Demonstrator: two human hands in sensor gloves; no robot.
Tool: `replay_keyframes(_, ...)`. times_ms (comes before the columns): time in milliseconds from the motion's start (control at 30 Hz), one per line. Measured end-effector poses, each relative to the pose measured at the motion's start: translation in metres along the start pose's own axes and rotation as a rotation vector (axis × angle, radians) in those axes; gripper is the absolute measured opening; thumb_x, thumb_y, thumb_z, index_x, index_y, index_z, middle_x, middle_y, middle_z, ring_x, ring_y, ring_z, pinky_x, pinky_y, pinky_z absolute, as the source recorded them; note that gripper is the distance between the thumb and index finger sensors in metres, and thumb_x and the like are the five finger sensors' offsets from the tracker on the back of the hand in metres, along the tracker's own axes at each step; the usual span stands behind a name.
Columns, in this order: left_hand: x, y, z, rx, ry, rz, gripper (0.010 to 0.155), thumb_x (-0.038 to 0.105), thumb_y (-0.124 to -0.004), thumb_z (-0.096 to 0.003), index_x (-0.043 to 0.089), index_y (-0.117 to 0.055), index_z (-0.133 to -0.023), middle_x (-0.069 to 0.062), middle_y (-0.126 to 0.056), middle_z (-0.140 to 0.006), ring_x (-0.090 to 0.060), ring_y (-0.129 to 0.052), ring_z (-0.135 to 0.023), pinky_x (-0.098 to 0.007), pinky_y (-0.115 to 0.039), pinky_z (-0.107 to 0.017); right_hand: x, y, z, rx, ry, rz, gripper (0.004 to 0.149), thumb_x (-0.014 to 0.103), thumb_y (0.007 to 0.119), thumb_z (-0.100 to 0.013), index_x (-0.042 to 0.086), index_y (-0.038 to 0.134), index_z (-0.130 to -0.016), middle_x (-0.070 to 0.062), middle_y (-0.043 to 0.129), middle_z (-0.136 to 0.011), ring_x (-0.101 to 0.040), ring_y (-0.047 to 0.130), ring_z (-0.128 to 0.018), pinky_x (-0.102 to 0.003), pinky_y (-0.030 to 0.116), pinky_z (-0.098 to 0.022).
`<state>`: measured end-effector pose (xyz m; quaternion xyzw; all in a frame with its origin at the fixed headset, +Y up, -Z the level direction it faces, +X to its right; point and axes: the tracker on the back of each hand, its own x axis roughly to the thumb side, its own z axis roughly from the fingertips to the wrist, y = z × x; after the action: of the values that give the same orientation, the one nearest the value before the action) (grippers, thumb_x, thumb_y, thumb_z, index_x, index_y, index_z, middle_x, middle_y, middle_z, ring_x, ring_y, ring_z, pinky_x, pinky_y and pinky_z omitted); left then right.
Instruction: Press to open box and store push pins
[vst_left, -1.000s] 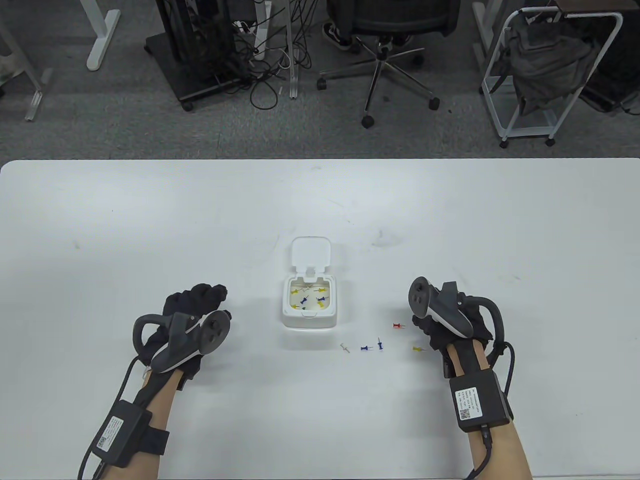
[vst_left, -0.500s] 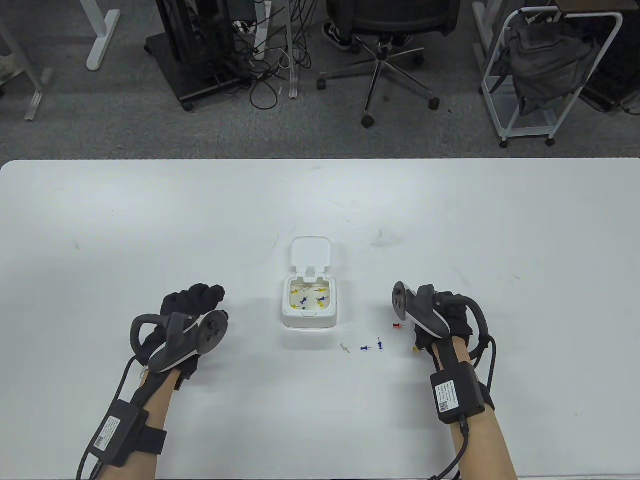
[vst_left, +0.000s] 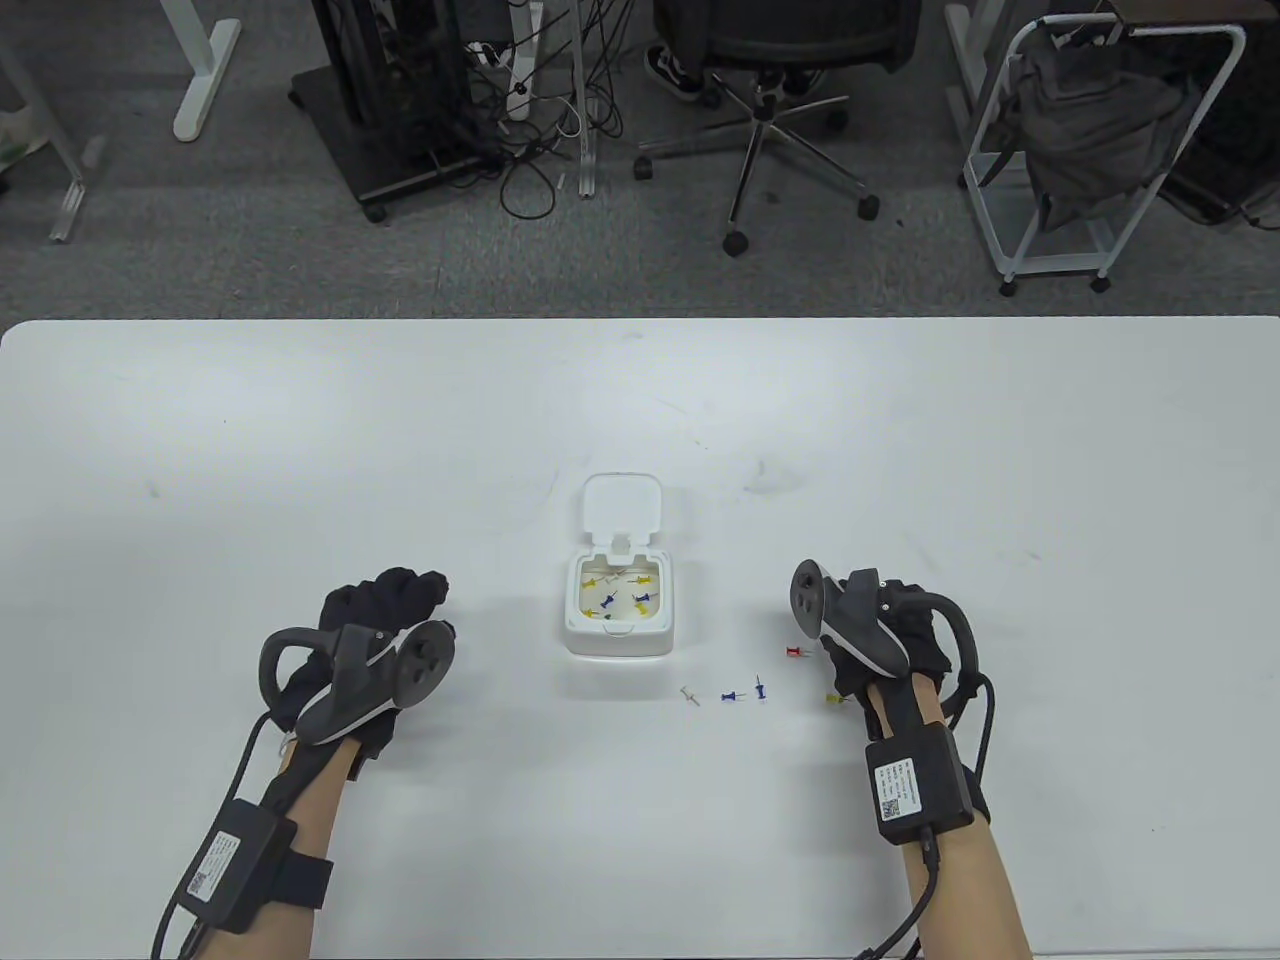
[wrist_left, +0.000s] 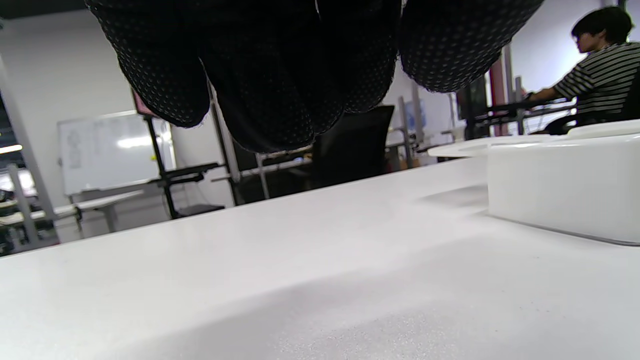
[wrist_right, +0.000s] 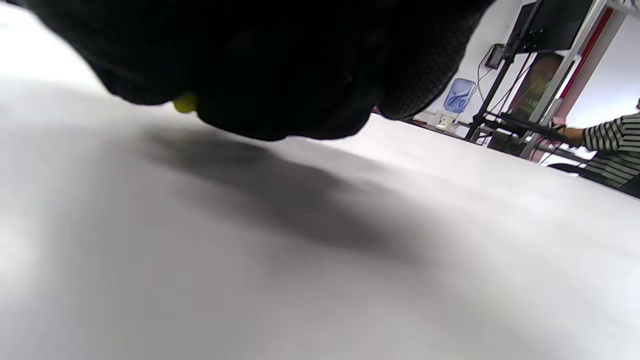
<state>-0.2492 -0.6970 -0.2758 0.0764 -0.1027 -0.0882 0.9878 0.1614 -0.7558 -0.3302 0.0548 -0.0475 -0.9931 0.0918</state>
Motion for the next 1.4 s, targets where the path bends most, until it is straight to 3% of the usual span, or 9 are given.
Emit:
replay_keyframes(200, -0.001, 0.0, 0.0, -0.005, 0.003, 0.006, 0.055, 0.05, -0.07, -0.0519, 0.029, -0.071, -0.103, 0.001, -0.082, -0.102, -0.019, -0.098, -0.076, -0.05, -0.078, -0.074, 0.026, -0.029, -0.003, -0.047, -0.063, -0.054, 0.041, 0.048, 0.077, -0.039, 0.033, 0.077, -0.077, 0.011, 0.097, -0.066, -0.02, 0.097, -0.064, -0.053, 0.073, -0.071)
replay_keyframes(500, -0.003, -0.003, -0.001, -0.016, 0.008, 0.013, 0.054, 0.05, -0.07, -0.052, 0.03, -0.071, -0.102, 0.001, -0.082, -0.102, -0.019, -0.099, -0.076, -0.05, -0.078, -0.074, 0.09, -0.075, -0.003, -0.099, -0.18, -0.077, 0.041, 0.047, 0.077, -0.039, 0.033, 0.076, -0.078, 0.012, 0.096, -0.068, -0.019, 0.097, -0.066, -0.053, 0.072, -0.072)
replay_keyframes(833, -0.008, -0.008, -0.002, -0.034, 0.019, 0.027, 0.054, 0.05, -0.07, -0.052, 0.03, -0.072, -0.102, 0.002, -0.083, -0.101, -0.019, -0.099, -0.076, -0.05, -0.078, -0.074, 0.145, -0.088, 0.006, -0.112, -0.281, -0.039, 0.041, 0.048, 0.077, -0.039, 0.034, 0.076, -0.077, 0.012, 0.096, -0.068, -0.019, 0.097, -0.066, -0.054, 0.071, -0.072)
replay_keyframes(1133, -0.008, -0.008, -0.002, -0.026, 0.017, 0.013, 0.054, 0.05, -0.07, -0.0519, 0.03, -0.072, -0.101, 0.001, -0.083, -0.101, -0.018, -0.099, -0.076, -0.05, -0.078, -0.074, 0.16, -0.091, 0.007, -0.117, -0.295, 0.002, 0.044, 0.048, 0.077, -0.039, 0.035, 0.074, -0.081, 0.012, 0.095, -0.073, -0.019, 0.096, -0.07, -0.055, 0.069, -0.074)
replay_keyframes(1400, -0.007, -0.007, -0.002, -0.024, 0.015, 0.007, 0.053, 0.051, -0.07, -0.0519, 0.03, -0.072, -0.101, 0.002, -0.083, -0.101, -0.018, -0.099, -0.076, -0.05, -0.078, -0.074, 0.141, -0.095, 0.009, -0.116, -0.272, 0.005, 0.048, 0.05, 0.078, -0.037, 0.035, 0.072, -0.083, 0.013, 0.093, -0.076, -0.018, 0.095, -0.073, -0.055, 0.069, -0.074)
